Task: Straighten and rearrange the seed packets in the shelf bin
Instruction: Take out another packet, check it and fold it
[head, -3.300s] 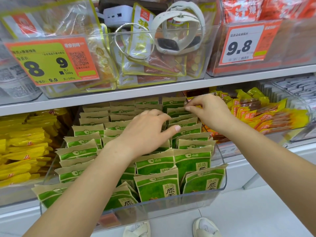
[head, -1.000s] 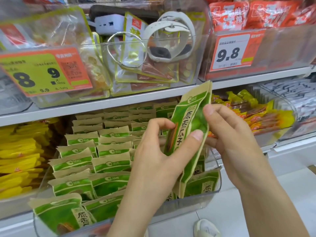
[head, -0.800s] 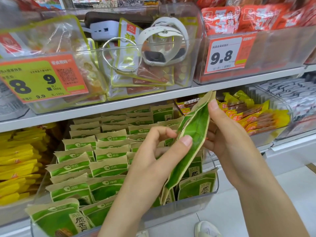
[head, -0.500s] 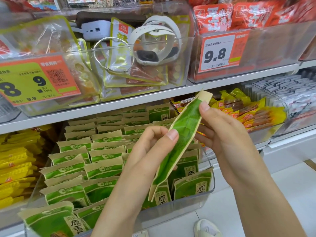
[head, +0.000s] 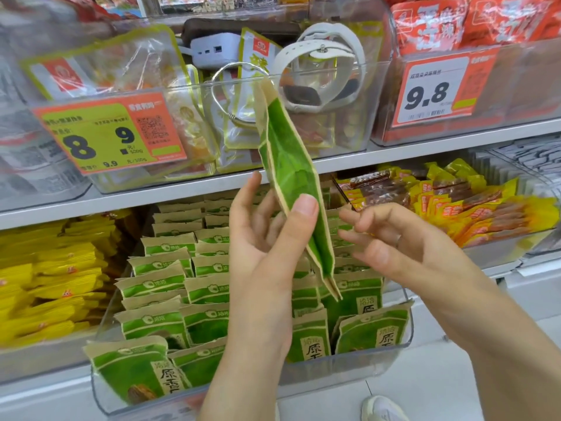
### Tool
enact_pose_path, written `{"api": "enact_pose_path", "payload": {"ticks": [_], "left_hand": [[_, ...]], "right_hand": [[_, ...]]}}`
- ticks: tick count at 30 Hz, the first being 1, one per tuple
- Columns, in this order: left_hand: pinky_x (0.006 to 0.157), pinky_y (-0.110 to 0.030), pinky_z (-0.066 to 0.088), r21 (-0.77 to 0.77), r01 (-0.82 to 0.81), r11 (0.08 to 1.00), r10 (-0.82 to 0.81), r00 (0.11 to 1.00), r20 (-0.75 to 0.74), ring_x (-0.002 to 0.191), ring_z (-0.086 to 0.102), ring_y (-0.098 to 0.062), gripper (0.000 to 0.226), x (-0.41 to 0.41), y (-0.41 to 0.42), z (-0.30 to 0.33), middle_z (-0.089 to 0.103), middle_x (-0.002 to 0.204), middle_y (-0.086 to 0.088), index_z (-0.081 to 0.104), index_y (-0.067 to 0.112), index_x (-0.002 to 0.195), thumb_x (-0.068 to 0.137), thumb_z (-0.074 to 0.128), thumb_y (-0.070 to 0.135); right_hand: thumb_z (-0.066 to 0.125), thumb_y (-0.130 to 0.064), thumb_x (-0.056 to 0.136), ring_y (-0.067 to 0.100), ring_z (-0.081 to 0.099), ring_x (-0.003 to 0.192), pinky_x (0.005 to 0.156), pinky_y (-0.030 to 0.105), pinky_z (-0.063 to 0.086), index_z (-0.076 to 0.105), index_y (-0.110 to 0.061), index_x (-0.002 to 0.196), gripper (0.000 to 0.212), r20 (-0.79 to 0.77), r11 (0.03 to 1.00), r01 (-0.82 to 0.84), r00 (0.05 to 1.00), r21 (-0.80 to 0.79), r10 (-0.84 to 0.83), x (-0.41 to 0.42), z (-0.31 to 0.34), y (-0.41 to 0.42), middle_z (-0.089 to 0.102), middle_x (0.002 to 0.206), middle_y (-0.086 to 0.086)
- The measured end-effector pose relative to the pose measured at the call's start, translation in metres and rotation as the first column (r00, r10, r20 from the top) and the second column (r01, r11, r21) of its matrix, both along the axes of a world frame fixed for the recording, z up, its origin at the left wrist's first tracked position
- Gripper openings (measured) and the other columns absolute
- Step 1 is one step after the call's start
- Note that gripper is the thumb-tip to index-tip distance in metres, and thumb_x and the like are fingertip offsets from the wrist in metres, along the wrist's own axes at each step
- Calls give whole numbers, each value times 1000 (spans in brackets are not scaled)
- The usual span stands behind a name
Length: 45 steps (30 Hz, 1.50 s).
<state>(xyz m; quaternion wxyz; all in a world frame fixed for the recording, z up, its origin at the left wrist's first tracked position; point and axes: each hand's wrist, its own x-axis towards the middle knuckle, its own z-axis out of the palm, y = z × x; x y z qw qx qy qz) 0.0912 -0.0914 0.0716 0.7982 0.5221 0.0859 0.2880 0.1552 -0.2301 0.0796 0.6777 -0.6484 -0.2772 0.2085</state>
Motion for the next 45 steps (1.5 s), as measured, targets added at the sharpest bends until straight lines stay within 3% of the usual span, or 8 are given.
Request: {"api": "enact_pose_path", "payload": {"ticks": [5,8,17,20,25,29,36,45], "left_hand": [[74,-25,55,-67,-13,998,19,996,87,96,67,-11,94,4,0,-5,68,109,4,45,25,141,56,84,31],[76,-26,55,-91,14,996,-3,994,113,99,68,-13,110,4,-1,-5,68,110,3,45,23,142,45,94,41],[85,-34,55,-119,73,990,-56,988,146,96,64,-14,92,4,1,-5,69,103,4,46,14,141,60,86,32],[81,-32,55,-147,123,982,-95,979,180,92,64,-16,98,3,0,-3,65,105,-2,42,7,143,60,89,33],[79,-28,55,-175,152,973,-118,975,190,91,63,-15,92,3,-4,2,66,104,0,41,6,143,66,85,29],[85,-32,54,-100,144,984,-132,984,121,94,65,-16,47,2,-6,0,68,106,2,64,19,120,76,77,30],[95,-44,53,113,67,991,-67,998,-5,108,68,-15,43,0,-13,5,72,115,9,59,29,122,81,66,39],[71,-24,59,212,392,895,-358,916,-179,96,73,-16,42,-2,-3,4,75,108,2,64,21,119,79,60,32]], "right_hand": [[82,-72,34,5,61,116,94,20,50,61,-39,74,56,-12,994,-100,995,-50,100,-2,-2,6,64,127,-8],[86,-51,45,6,66,105,85,21,51,59,-37,72,40,-7,993,-105,994,-48,105,-1,-6,8,71,108,-11],[69,-24,77,-11,62,81,69,6,45,60,-15,71,14,93,986,-163,982,-41,167,-2,-2,7,67,72,-21],[70,-32,76,-6,63,102,75,8,46,66,-25,66,13,106,990,-141,984,-12,141,0,-1,5,71,78,-13],[70,-41,65,0,67,95,72,13,50,68,-27,69,15,51,997,-67,997,46,65,4,-6,3,73,91,-9],[73,-37,61,10,71,93,69,16,53,65,-23,69,18,41,994,-19,999,106,15,4,-9,6,72,106,-11],[72,-41,65,10,61,111,86,22,51,60,-27,82,25,495,947,316,816,47,-297,5,-15,6,61,115,-19],[69,-68,65,12,67,71,55,22,52,74,-26,94,51,-9,917,346,936,197,-351,15,-2,-11,74,87,1]]}}
